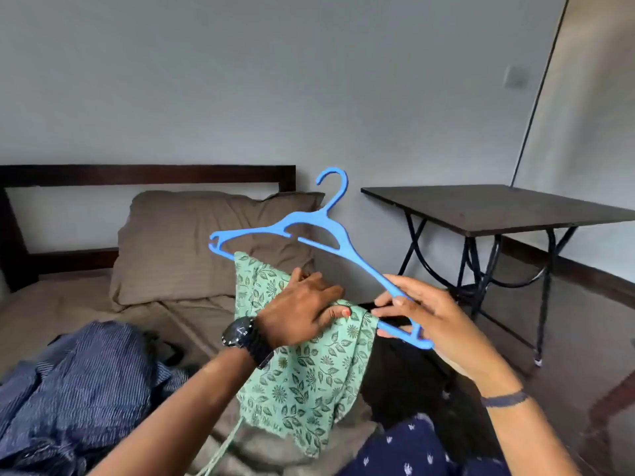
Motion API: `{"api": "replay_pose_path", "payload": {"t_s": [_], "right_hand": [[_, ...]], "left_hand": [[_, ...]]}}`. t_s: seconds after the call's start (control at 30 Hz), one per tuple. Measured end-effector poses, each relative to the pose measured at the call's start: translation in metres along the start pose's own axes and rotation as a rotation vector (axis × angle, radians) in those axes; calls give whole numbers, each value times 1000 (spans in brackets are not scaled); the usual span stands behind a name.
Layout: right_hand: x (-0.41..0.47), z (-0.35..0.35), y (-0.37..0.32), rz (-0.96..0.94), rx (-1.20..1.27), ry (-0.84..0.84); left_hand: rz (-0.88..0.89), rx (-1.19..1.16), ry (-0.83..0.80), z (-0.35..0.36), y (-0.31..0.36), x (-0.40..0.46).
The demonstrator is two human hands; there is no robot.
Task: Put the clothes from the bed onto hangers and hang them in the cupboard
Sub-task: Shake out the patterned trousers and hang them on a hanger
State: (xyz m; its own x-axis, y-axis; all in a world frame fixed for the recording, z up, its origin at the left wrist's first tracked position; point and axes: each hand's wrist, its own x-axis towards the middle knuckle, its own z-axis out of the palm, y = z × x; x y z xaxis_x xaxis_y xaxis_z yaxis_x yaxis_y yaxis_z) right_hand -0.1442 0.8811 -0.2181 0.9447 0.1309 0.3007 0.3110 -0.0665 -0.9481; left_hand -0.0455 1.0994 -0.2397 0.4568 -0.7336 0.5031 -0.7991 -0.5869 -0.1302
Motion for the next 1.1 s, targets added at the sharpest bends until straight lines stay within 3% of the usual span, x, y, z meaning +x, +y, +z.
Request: {"api": "replay_pose_path", "payload": {"t_s": [0.1, 0.27, 0.47, 0.57, 0.67, 0.9, 1.1], "right_hand": [[6, -32, 1, -10, 30, 64], [20, -93, 18, -131, -34, 387], [31, -190, 67, -103, -118, 587], [36, -235, 94, -76, -158, 671], [47, -276, 99, -63, -249, 747], [63, -350, 10, 25, -305, 827], [55, -408, -158, 53, -333, 931]], "left_hand": [[7, -12, 2, 6, 8, 56], [-27, -25, 90, 56, 39, 153], [-264, -309, 369, 172, 109, 227], [-397, -441, 399, 222, 135, 257], [-405, -617, 337, 247, 151, 294], [-218, -767, 172, 187, 175, 395], [-167, -911, 169, 62, 233, 499]]}}
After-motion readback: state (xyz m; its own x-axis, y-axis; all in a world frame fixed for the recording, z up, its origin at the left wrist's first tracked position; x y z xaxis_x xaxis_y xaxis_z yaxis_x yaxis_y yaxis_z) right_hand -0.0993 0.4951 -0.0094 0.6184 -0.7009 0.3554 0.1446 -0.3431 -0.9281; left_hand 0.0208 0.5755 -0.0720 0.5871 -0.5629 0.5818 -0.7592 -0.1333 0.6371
